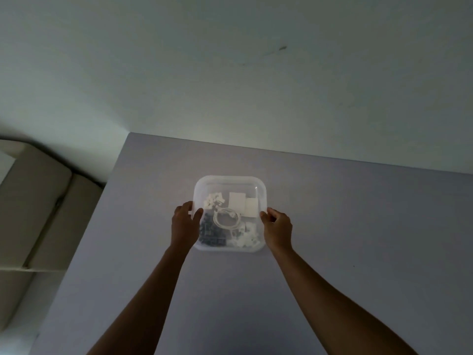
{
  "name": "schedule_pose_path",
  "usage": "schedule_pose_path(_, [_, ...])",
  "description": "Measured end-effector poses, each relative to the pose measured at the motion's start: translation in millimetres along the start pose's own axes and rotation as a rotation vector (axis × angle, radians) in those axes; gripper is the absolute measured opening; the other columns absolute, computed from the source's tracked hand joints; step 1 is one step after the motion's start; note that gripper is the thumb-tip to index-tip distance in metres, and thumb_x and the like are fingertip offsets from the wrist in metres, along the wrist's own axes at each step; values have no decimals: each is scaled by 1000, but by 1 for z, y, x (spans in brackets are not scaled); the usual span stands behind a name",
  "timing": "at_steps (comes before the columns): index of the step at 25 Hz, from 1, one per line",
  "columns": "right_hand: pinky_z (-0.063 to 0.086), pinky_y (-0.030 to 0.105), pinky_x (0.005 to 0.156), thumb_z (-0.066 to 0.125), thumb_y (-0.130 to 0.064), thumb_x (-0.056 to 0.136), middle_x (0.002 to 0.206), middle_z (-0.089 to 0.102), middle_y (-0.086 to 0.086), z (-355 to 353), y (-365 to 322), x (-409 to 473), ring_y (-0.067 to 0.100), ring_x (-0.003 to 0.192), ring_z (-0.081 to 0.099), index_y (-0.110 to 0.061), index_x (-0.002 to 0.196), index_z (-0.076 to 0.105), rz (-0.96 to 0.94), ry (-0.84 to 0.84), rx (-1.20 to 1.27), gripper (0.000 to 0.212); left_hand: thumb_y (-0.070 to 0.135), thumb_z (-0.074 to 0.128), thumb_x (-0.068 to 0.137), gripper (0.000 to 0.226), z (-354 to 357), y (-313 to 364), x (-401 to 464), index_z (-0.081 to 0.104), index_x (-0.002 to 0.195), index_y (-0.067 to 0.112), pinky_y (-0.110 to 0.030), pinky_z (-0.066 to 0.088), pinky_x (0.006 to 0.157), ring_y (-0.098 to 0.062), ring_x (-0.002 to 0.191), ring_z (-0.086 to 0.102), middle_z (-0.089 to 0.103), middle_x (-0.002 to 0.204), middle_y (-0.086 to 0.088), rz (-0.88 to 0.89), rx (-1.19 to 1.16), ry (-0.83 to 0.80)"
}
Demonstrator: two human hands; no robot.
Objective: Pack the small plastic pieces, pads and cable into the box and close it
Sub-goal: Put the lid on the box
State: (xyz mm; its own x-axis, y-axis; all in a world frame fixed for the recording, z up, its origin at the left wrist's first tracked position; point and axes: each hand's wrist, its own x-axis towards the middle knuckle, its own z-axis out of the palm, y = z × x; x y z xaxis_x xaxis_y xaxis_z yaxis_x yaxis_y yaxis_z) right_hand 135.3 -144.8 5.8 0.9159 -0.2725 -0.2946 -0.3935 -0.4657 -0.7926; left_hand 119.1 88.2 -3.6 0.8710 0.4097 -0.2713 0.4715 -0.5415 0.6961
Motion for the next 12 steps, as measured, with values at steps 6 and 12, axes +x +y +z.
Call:
schedule_pose_path(6, [39,27,70,60,-19,94,72,54,6,6,9,10,17,70,49,-15,73,54,44,-47,-20,22,23,62,93,35,7,0,9,59,122,4,-37,45,90,-32,106,59,62,117,-17,-27,45,-6])
schedule_pose_path(12, [42,30,65,62,-18,91,68,59,10,-6,21,24,24,65,50,-5,67,55,194,-36,34,28,23,64,92,34,19,21,14,60,121,6,-43,49,94,-32,108,60,63,118,-15,-21,35,-8])
